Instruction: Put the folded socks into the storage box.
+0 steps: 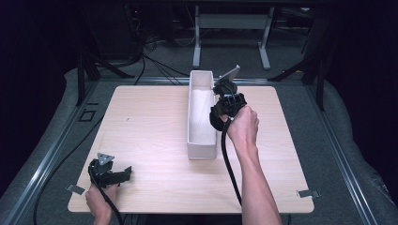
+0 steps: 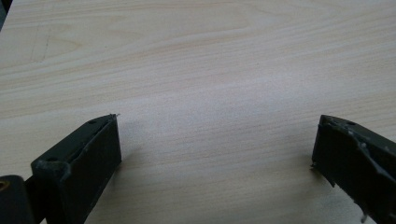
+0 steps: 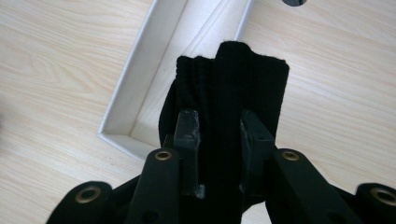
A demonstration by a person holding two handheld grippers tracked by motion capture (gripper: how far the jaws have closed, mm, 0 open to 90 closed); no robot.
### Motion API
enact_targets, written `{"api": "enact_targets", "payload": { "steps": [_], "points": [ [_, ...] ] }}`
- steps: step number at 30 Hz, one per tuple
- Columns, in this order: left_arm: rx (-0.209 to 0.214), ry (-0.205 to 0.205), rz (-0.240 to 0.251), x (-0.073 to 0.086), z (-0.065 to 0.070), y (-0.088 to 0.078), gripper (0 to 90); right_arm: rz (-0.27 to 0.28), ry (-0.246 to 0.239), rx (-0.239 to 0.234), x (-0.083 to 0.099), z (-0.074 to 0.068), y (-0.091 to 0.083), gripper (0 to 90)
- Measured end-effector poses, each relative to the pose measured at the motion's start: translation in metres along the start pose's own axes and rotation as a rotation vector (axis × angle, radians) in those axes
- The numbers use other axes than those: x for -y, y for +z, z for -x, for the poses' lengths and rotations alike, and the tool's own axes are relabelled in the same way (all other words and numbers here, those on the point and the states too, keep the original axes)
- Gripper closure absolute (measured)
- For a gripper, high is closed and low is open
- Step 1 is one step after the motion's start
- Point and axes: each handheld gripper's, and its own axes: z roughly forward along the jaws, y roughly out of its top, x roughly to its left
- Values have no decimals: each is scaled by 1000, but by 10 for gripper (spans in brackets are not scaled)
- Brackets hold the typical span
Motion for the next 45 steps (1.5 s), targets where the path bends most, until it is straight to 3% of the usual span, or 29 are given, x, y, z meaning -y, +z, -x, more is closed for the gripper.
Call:
{"api": "enact_targets", "payload": {
  "steps": [1, 3, 17, 19, 21, 28, 45],
  "points": [
    [1, -1, 0, 0, 0, 0, 12, 12, -1, 58, 0, -4, 1, 726],
    [2, 0, 0, 0, 0, 0, 12, 5, -8, 13, -3, -8, 0, 726],
    [1, 0, 0, 0, 0, 0, 13, 7, -36, -16, -11, -33, 3, 726],
    [1, 0, 0, 0, 0, 0, 13, 1, -36, -40, -11, -34, 5, 726],
    [1, 0, 0, 0, 0, 0, 13, 7, -30, -30, -11, -35, 6, 726],
    [1, 0, 0, 0, 0, 0, 13, 2, -20, -62, -11, -41, 16, 725],
    [-2, 3, 2, 0, 0, 0, 15, -21, 3, -74, -5, -46, 41, 723]
  ]
}}
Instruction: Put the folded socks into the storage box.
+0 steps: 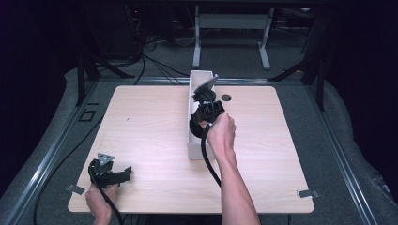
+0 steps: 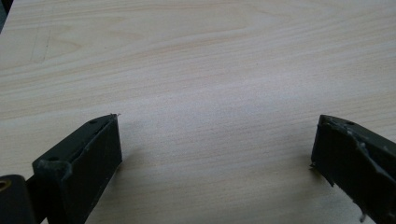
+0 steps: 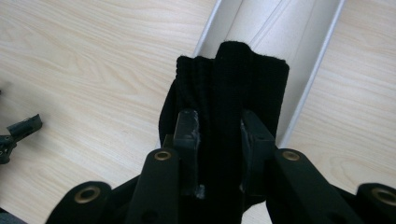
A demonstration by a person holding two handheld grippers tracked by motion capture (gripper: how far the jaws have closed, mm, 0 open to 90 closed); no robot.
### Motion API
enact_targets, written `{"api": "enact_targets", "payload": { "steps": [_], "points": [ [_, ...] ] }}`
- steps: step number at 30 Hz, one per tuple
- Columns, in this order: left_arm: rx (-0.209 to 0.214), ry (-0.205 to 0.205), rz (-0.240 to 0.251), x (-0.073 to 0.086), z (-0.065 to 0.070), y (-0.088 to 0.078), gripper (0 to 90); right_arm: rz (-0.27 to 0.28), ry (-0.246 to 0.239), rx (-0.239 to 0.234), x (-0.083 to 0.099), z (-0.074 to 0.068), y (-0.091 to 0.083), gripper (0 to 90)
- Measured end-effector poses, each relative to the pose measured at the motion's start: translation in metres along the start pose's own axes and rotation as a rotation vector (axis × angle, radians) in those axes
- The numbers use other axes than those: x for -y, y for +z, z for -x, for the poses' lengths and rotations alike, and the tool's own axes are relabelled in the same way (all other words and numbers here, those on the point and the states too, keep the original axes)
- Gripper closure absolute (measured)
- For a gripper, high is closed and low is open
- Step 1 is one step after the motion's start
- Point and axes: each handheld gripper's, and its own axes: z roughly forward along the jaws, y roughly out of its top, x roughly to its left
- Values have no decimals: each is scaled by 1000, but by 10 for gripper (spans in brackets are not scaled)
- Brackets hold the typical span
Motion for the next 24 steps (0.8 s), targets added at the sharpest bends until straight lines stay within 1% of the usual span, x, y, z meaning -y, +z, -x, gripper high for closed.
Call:
{"api": "enact_targets", "payload": {
  "steps": [1, 2, 3, 5, 7, 8, 9, 10, 12, 13, 17, 18, 19, 20, 21, 22, 24],
  "points": [
    [0, 0, 0, 0, 0, 0, 15, -3, 2, -12, 0, 1, 2, 723],
    [0, 0, 1, 0, 0, 0, 16, -5, 4, 0, 1, 0, 4, 723],
    [-1, 1, 1, 0, 0, 0, 16, -12, 5, -5, 1, 0, 5, 723],
    [-1, 1, 1, 0, 0, 0, 16, -8, 11, -1, 3, 0, 10, 722],
    [-1, 1, 1, 0, 0, 0, 16, -11, 13, 3, 3, 0, 12, 722],
    [-1, 2, 1, 0, 0, 0, 16, -17, 19, -5, 4, 1, 16, 722],
    [-1, 2, 1, 0, 0, 0, 16, -17, 19, -5, 4, 1, 16, 722],
    [-1, 1, 1, 0, 0, 0, 16, -29, 21, 4, 4, 1, 18, 722],
    [-1, 3, 0, 0, 0, 0, 16, -37, 20, 3, 6, 2, 22, 722],
    [-1, 3, 0, 0, 0, 0, 16, -35, 24, 15, 6, 1, 24, 722],
    [-1, 4, -1, 0, 0, 0, 17, -39, 36, 16, 7, 1, 29, 721],
    [-1, 4, -1, 0, 0, 0, 17, -36, 38, 4, 8, 1, 31, 720],
    [-2, 4, 1, 0, 0, 0, 17, -36, 38, 4, 8, 1, 31, 720],
    [-1, 4, 0, 0, 0, 0, 17, -36, 48, 8, 8, 1, 34, 720],
    [-1, 4, 0, 0, 0, 0, 17, -36, 48, 8, 8, 1, 34, 720],
    [-1, 4, 0, 0, 0, 0, 17, -41, 45, 30, 8, 1, 35, 720],
    [0, 5, -1, 0, 0, 0, 19, -39, 55, 14, 9, 2, 37, 720]
  ]
}}
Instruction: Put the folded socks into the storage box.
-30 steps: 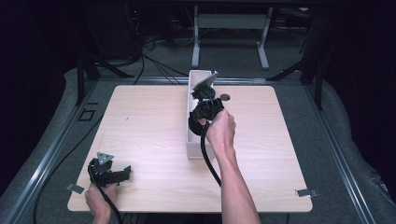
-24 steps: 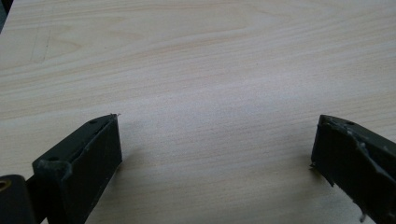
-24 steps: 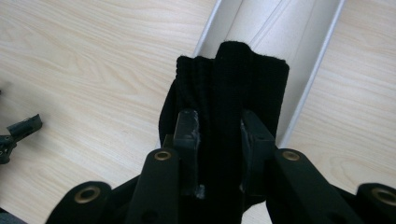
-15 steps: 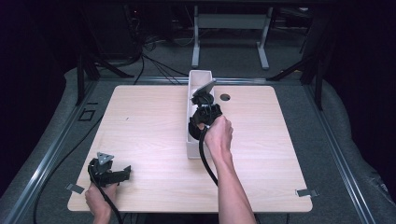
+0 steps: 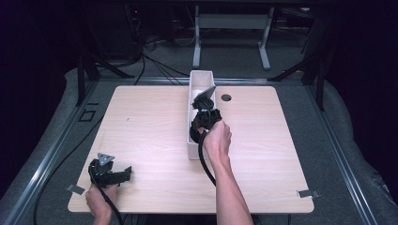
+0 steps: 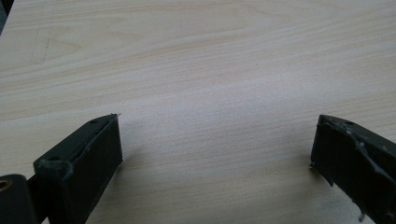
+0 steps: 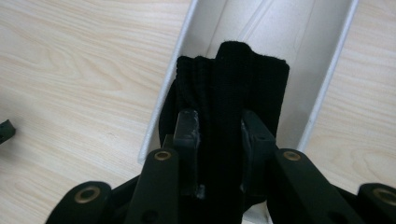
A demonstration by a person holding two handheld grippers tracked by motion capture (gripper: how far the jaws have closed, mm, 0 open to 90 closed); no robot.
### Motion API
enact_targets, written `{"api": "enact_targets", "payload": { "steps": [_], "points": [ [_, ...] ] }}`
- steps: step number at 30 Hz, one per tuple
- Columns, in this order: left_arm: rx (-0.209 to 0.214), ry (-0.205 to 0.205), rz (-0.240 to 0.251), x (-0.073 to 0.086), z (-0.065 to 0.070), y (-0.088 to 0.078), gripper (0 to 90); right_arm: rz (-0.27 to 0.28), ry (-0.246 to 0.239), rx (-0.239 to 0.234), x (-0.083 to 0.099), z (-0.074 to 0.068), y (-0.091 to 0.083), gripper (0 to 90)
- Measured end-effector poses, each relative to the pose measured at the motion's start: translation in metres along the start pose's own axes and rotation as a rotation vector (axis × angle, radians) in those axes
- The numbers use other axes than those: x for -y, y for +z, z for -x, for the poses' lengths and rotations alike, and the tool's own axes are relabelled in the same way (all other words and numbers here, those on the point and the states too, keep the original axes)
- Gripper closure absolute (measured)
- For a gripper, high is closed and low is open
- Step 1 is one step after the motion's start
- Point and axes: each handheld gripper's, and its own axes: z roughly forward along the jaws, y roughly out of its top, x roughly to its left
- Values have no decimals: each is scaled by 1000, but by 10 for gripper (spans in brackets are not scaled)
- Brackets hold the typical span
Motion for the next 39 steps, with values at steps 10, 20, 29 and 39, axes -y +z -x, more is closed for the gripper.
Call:
{"api": "enact_targets", "payload": {
  "steps": [10, 20, 29, 39],
  "points": [
    [-1, 0, 1, 0, 0, 0, 20, -19, 7, 22, 3, 1, 14, 716],
    [0, 3, 3, 0, 0, 0, 22, -30, 25, 34, 5, 1, 25, 711],
    [-1, 4, 3, 0, 0, 0, 23, -36, 20, 19, 6, 3, 28, 583],
    [-1, 8, 4, 0, 1, 0, 25, 2, 15, 17, 8, 6, 18, 356]
  ]
}}
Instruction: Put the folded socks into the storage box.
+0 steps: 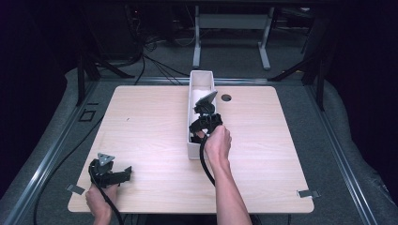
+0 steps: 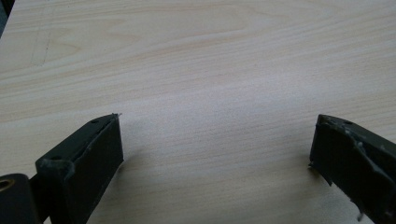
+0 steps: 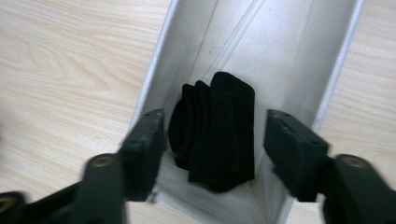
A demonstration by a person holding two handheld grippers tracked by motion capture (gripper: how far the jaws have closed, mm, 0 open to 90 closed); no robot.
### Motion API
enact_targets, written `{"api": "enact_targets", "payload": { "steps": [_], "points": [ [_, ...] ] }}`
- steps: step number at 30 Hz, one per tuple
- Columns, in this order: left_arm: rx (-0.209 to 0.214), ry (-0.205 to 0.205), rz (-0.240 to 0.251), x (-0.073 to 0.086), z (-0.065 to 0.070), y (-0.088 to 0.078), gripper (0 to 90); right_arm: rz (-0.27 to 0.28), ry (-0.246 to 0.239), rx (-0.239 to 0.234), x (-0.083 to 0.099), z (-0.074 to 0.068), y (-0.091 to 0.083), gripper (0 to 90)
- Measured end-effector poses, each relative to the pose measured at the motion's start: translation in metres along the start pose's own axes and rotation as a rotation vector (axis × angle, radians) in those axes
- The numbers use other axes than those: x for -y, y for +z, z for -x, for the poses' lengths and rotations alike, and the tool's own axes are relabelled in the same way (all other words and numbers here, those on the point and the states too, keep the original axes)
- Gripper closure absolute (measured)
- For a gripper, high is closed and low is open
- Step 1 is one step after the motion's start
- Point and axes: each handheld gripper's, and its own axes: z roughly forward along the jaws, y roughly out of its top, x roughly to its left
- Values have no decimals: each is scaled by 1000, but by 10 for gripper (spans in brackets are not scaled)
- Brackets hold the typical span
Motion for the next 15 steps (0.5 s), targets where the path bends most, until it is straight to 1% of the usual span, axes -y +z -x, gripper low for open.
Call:
{"api": "enact_targets", "payload": {
  "steps": [2, 4, 7, 8, 11, 13, 14, 15],
  "points": [
    [0, 0, 0, 0, 0, 0, 25, 15, -9, -11, 0, 2, -3, 290],
    [0, 0, 0, 0, 0, 0, 25, 17, -10, -1, 1, 4, -6, 241],
    [-2, 1, 3, 0, 0, 0, 25, 24, -14, -18, 2, 9, -13, 171],
    [-2, 1, 3, 0, 0, 0, 25, 33, -14, -7, 3, 10, -14, 150],
    [-2, 1, 3, 0, 0, 0, 25, 41, -18, -7, 4, 12, -19, 142],
    [-3, 1, 3, 0, 1, 0, 25, 54, -19, -21, 6, 16, -26, 123],
    [-3, 1, 3, 0, 1, 0, 25, 54, -19, -21, 6, 16, -26, 123],
    [-1, 1, 3, 0, 1, 0, 25, 64, -19, -33, 8, 19, -30, 101]
  ]
}}
